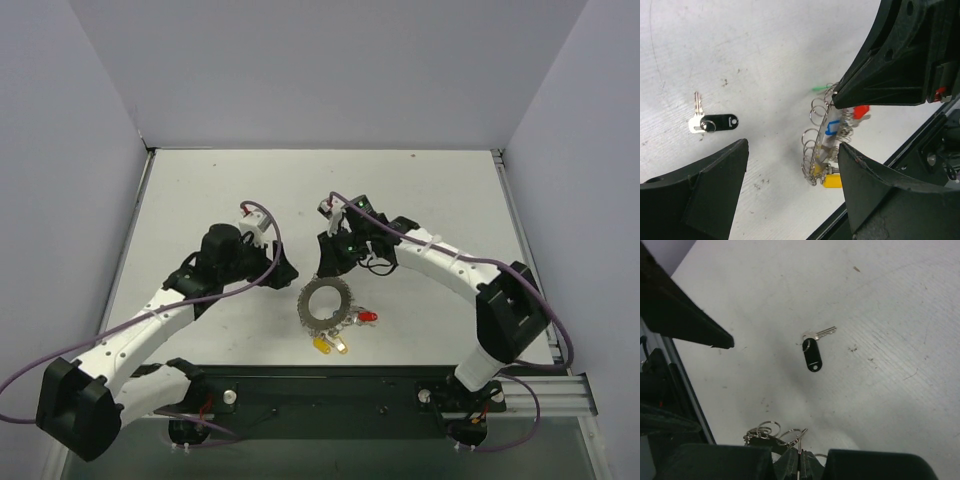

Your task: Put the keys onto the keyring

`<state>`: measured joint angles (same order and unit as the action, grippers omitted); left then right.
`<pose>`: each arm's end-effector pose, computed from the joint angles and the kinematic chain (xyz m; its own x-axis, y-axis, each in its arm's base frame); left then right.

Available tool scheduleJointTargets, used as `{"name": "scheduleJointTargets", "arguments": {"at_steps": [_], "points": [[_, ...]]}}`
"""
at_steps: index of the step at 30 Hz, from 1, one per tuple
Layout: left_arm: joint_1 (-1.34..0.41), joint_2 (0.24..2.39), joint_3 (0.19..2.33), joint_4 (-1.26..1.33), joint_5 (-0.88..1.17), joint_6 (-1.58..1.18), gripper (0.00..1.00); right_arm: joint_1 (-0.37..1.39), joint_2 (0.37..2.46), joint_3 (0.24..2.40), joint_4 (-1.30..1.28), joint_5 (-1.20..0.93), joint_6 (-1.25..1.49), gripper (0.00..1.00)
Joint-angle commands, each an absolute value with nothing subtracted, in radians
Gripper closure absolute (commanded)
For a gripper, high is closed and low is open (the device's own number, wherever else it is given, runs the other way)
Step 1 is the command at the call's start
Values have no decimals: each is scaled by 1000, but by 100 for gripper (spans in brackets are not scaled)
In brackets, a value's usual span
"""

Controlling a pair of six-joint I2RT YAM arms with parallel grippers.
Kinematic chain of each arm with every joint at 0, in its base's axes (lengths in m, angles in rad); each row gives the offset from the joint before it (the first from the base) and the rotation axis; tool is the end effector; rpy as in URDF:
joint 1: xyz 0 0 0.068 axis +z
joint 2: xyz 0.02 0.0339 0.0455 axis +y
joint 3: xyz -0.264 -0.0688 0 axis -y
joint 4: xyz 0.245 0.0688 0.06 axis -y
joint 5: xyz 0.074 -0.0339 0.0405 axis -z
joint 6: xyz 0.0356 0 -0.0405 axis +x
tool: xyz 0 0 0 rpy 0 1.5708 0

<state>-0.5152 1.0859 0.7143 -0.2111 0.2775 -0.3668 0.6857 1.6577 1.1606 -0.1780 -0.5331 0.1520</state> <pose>0.2018 -0.1254 0.2544 -0.6883 -0.0066 -0.7254 0.4564 0.7733 -0.4402 0.2738 0.2474 0.2470 -0.6072 -0.3283 -0.7235 -0.7693 0.4705 0.4322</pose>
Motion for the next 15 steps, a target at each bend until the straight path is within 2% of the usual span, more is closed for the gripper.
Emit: {"name": "scheduleJointTargets", "arguments": {"at_steps": [1,6,15], "points": [[-512,987,770,-146,371,-337,19,678,1533,1201,-227,-707,0,100],[-512,910,775,-40,539,-325,23,677,1416,1206,-250,-879,-112,100],[-515,899,837,97,836,-356,30,672,1302,1249,-252,-1112,-101,100]]}}
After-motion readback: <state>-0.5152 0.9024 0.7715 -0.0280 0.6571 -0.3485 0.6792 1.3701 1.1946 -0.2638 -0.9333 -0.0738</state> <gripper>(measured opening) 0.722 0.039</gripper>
